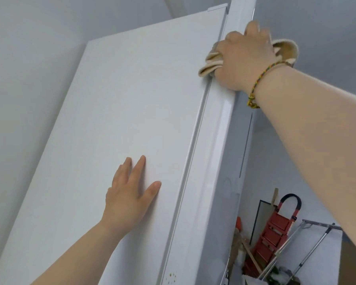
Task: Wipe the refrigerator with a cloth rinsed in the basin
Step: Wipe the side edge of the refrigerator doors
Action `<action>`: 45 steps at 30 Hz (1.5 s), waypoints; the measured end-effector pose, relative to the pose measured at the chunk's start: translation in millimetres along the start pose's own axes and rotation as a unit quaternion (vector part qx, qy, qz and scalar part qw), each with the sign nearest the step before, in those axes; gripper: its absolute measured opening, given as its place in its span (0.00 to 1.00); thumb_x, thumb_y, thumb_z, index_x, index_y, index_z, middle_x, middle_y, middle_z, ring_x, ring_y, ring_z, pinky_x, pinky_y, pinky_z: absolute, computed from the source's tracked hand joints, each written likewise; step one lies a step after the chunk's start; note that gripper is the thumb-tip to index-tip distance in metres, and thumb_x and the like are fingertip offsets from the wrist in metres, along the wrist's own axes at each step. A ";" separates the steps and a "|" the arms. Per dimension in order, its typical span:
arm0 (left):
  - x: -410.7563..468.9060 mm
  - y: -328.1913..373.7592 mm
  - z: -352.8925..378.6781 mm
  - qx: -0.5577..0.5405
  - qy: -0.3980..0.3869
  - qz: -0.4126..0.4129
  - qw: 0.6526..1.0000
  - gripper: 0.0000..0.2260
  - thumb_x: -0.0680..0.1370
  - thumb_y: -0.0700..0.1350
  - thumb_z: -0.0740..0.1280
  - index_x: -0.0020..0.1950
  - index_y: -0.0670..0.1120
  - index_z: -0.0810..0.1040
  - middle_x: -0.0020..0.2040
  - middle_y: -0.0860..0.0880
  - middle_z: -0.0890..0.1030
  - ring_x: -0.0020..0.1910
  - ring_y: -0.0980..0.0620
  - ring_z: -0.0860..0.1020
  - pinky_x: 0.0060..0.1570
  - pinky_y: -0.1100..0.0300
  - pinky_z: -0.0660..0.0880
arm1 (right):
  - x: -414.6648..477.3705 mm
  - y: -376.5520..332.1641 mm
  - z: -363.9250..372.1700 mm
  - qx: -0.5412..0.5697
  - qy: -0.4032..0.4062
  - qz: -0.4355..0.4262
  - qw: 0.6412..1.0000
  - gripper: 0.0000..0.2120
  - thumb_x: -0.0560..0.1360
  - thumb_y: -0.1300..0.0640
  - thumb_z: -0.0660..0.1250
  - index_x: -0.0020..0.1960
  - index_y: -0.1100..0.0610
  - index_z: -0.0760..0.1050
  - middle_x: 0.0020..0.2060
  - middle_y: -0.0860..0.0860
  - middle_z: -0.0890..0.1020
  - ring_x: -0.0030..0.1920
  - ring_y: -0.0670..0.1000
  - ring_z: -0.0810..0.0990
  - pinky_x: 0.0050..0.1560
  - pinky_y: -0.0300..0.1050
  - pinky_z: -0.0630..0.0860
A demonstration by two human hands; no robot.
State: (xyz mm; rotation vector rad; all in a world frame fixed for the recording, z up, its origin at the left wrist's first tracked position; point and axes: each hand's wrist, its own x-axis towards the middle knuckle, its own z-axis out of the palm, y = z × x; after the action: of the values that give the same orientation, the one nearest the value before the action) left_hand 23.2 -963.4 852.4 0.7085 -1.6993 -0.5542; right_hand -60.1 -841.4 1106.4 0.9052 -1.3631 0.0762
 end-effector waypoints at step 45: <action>-122.2 -92.5 6.9 0.013 -0.152 -0.060 0.986 0.26 0.79 0.36 0.52 0.74 0.56 0.51 0.76 0.56 0.46 0.74 0.58 0.46 0.69 0.65 0.50 | -281.3 -144.2 18.4 0.230 -0.023 -0.169 0.958 0.03 0.61 0.61 0.64 0.33 0.58 0.77 0.31 0.52 0.77 0.43 0.55 0.66 0.43 0.49 0.59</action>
State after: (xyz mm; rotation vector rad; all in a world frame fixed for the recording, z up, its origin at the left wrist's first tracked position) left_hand 51.7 -942.1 703.2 0.7795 -1.9586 -0.7564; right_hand -70.2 -824.2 790.5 1.5297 -1.2332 0.1121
